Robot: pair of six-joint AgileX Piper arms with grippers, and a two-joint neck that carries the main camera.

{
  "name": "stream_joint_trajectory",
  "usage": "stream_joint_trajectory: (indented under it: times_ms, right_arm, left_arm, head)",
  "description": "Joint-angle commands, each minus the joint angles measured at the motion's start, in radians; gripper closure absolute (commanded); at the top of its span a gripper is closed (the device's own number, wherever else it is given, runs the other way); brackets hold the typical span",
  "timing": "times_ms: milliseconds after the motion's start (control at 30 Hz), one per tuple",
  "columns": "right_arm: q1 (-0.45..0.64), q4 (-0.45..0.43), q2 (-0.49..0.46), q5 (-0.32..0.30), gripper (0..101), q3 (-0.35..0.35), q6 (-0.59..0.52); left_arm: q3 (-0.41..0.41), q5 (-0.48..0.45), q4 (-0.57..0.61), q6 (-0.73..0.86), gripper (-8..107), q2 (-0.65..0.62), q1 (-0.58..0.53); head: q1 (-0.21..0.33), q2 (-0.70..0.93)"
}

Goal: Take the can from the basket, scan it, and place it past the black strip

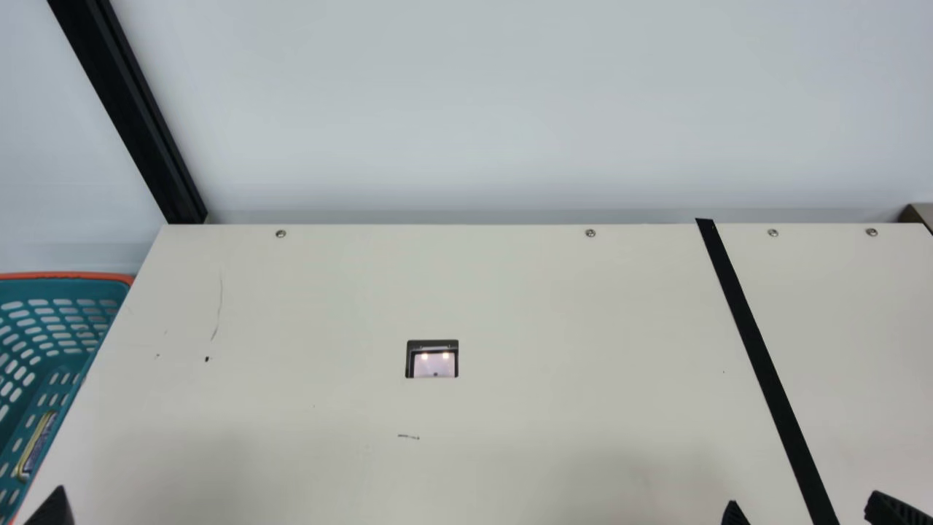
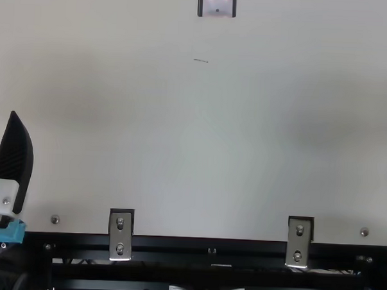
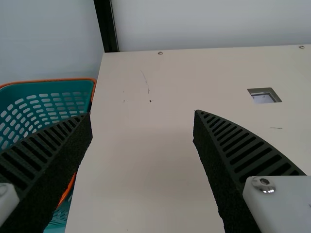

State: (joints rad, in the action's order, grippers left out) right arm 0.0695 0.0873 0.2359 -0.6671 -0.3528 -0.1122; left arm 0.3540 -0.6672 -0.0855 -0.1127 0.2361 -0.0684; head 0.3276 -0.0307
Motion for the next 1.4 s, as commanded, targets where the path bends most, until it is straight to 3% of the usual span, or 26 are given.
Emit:
stream_joint_trajectory:
  times_ms: [0, 1367]
  right_arm:
    - [0.0, 0.0, 0.0, 0.0, 0, 0.0, 0.0]
    - [0.0, 0.0, 0.0, 0.0, 0, 0.0, 0.0]
  left_arm:
    - [0.0, 0.0, 0.0, 0.0, 9, 0.0, 0.0]
    - [0.0, 0.0, 0.0, 0.0, 9, 0.0, 0.0]
  head:
    - [0.028, 0.008]
    - [0.028, 0.008]
